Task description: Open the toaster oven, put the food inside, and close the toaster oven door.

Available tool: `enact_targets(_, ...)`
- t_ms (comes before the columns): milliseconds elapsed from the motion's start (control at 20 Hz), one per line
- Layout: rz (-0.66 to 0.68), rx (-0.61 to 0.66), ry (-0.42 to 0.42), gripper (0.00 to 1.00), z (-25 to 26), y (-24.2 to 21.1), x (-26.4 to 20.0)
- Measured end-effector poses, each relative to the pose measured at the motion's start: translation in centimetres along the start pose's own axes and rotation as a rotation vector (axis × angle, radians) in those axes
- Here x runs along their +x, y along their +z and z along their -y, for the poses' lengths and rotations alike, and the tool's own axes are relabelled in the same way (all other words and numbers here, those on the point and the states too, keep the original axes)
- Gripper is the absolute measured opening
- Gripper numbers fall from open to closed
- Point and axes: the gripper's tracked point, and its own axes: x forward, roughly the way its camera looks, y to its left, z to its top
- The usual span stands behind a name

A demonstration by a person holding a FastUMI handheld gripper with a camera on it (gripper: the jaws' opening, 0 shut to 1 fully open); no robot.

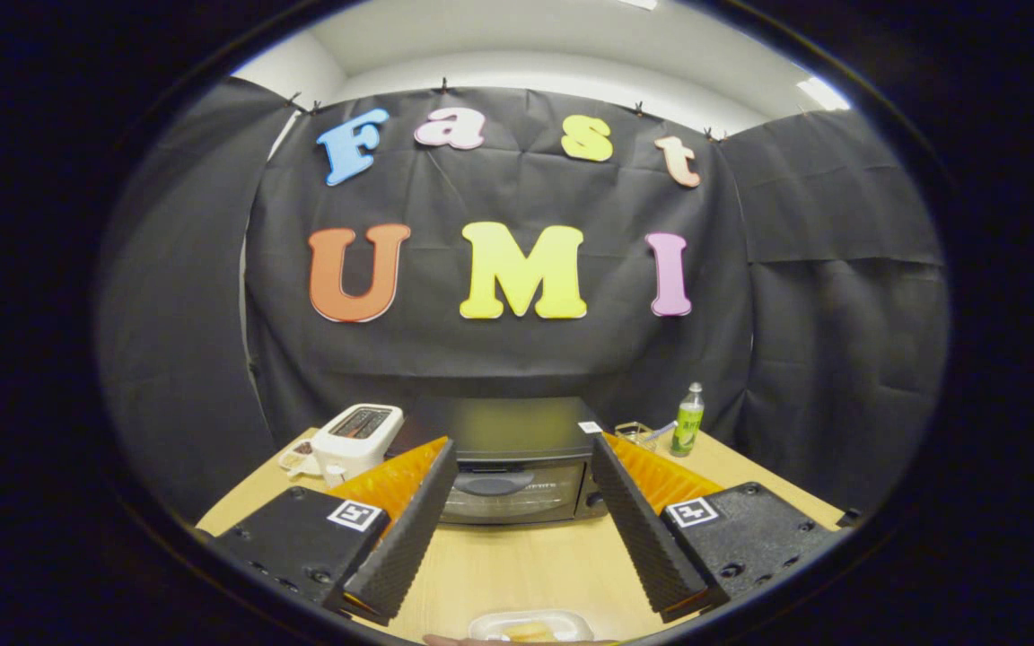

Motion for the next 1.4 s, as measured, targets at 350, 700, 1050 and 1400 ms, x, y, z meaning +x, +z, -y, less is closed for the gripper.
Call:
enact_targets(350,-0.081,-0.023,-0.006,1.00,-0.9,-4.6,9.7)
enact_targets(700,-0.110,-0.066,0.003,1.00,-1.9,-8.0,15.3)
enact_targets(1050,-0.158,-0.143,-0.021,0.98,-2.7,-9.6,16.6)
enact_targets(1400,-0.317,-0.118,-0.020,0.98,-2.2,-11.6,12.7)
